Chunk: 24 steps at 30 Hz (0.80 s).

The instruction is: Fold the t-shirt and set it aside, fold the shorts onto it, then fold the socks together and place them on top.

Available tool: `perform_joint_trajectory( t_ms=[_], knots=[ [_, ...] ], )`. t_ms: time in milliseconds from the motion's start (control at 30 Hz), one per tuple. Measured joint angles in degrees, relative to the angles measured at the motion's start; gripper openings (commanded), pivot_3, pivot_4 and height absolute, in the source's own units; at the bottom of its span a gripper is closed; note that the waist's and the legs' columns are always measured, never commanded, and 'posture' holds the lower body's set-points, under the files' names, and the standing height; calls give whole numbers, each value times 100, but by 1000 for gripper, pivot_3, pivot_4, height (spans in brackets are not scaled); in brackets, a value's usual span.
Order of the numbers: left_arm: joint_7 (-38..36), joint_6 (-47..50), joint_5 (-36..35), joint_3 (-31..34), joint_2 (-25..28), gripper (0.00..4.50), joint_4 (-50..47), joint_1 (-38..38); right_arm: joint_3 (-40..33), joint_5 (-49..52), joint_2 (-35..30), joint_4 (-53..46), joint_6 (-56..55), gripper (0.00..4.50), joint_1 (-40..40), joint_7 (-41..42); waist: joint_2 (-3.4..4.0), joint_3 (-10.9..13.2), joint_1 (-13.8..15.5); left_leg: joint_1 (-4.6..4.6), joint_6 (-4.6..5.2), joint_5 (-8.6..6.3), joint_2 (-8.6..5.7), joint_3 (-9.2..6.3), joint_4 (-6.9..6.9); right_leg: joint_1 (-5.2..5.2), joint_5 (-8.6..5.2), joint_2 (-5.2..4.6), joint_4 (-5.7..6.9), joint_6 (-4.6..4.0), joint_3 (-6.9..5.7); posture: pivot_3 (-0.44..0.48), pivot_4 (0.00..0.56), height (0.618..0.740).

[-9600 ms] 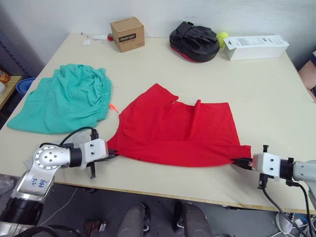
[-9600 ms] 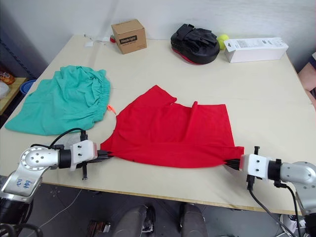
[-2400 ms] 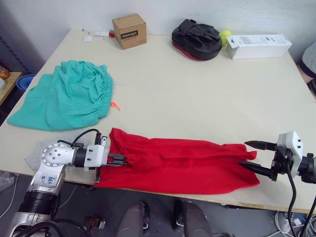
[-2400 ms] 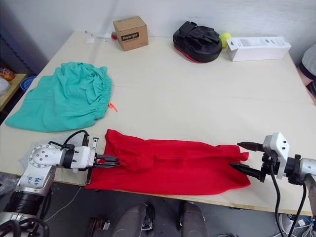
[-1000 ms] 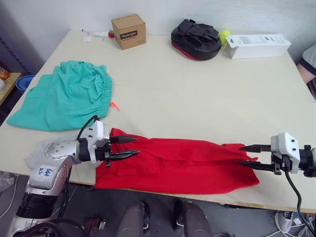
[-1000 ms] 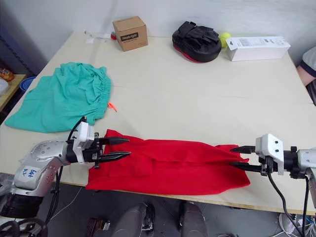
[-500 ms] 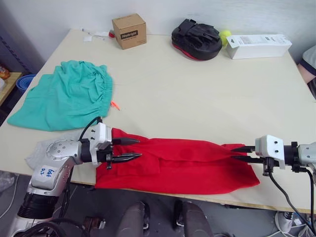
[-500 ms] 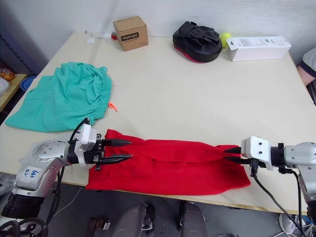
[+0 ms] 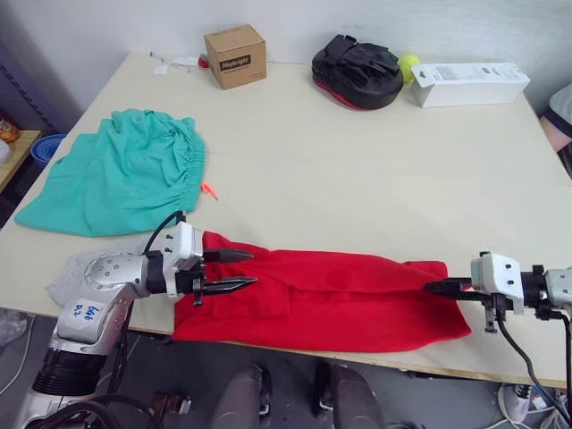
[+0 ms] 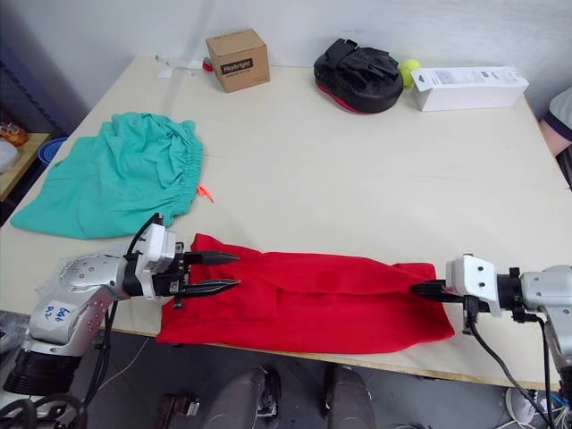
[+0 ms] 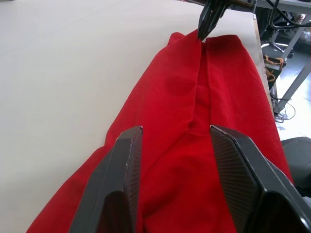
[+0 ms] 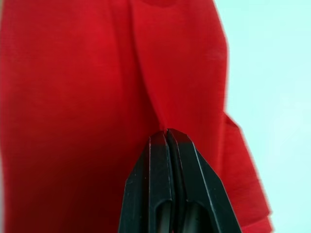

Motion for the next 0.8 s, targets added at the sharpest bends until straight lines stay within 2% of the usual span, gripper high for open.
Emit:
perform_joint_trajectory(
  t_ms=[267,433,533,700,800],
  knots=[
    [-5,-31,64,-22,-29,2278,0,0,-20,20,-79,36,-143,33,343,90,0,0,-1,1,0,0,0,-1,1,0,0,0,2,0,1,0,150,740],
    [-44,-71,108,-12,-19,2278,2,35,-27,272,-46,21,198,33,458,44,0,0,-2,1,-1,0,0,-2,1,0,0,0,2,0,1,0,150,740],
    [-26,-17,97,105,65,2278,3,186,-99,586,-80,-231,768,640,666,96,0,0,-7,1,-1,-1,1,-6,0,-1,-1,-1,2,-3,1,0,150,740],
    [6,6,95,255,176,2278,6,284,-326,727,-89,-569,1147,2347,717,15,1,0,0,2,-4,-3,2,-9,-1,0,-1,-4,2,-3,1,0,150,740],
    [46,94,75,286,176,2278,-1,334,-428,1094,-150,-1005,2004,2347,791,-122,1,0,6,0,-5,-4,2,-12,-3,-2,-2,-6,-1,-4,1,0,150,740]
  ],
)
